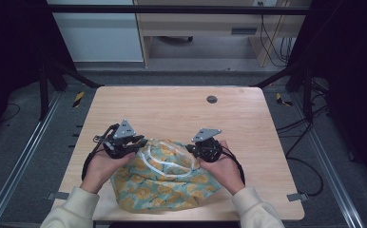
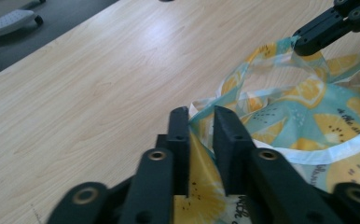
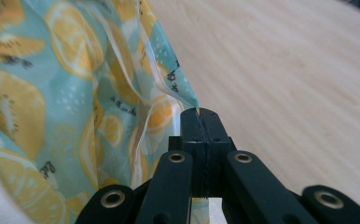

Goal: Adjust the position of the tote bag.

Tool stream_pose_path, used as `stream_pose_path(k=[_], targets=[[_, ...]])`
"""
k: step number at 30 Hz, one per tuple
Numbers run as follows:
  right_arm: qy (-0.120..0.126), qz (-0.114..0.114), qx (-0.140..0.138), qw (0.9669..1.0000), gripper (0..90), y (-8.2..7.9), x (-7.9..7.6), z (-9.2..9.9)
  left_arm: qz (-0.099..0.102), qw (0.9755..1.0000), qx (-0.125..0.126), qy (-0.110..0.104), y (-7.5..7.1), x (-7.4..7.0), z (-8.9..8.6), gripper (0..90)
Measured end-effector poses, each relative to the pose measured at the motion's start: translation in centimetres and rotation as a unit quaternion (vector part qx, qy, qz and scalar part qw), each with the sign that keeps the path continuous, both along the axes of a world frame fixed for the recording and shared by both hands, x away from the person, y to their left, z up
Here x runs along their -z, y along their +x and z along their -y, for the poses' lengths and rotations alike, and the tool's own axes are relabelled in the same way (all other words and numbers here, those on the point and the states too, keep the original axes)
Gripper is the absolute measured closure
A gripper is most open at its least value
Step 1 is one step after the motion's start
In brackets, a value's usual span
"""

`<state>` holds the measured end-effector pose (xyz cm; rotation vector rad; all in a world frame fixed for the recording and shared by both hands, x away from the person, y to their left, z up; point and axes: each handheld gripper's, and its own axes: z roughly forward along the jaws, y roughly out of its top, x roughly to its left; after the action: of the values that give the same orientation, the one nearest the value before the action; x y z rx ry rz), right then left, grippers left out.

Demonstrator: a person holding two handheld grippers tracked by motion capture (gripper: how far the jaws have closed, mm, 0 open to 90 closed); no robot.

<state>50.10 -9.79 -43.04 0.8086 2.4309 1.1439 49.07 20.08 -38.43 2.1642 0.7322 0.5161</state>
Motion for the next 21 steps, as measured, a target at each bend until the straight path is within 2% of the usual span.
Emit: stream_pose_path(k=[1,3,6,10,12,16,18,21], targets=[[0.004,0.009,0.002,0.9999,90.0,-0.2,-0.4,0.2,-0.001,1.0000,0.003,0.002,-0.1,-0.1,0.0,82.1],[0.015,0.024,0.000,0.9996,90.0,-0.7,-1.5,0.4,0.012,0.9999,-0.003,0.008,-0.4,-0.3,-0.1,86.1],[0.024,0.044,-0.007,0.9987,90.0,-1.6,-3.0,0.6,0.033,0.9995,-0.006,0.000,-1.4,-0.9,-0.4,89.0],[0.040,0.056,-0.016,0.9975,90.0,-3.2,-4.3,0.9,0.048,0.9984,-0.004,-0.029,-3.1,-1.5,-1.2,89.6],[0.039,0.061,-0.026,0.9970,90.0,-4.2,-4.6,0.9,0.054,0.9979,-0.002,-0.036,-4.0,-1.3,-1.6,89.7],[0.042,0.063,-0.041,0.9963,90.0,-6.0,-4.3,0.8,0.057,0.9969,0.006,-0.054,-5.7,-0.4,-2.3,89.6],[0.045,0.064,-0.048,0.9958,90.0,-7.0,-4.0,0.8,0.051,0.9965,0.009,-0.066,-6.5,0.5,-2.8,89.5],[0.043,0.062,-0.057,0.9955,89.4,-7.8,-3.7,0.7,0.035,0.9973,0.018,-0.062,-6.7,1.5,-3.3,89.8]])
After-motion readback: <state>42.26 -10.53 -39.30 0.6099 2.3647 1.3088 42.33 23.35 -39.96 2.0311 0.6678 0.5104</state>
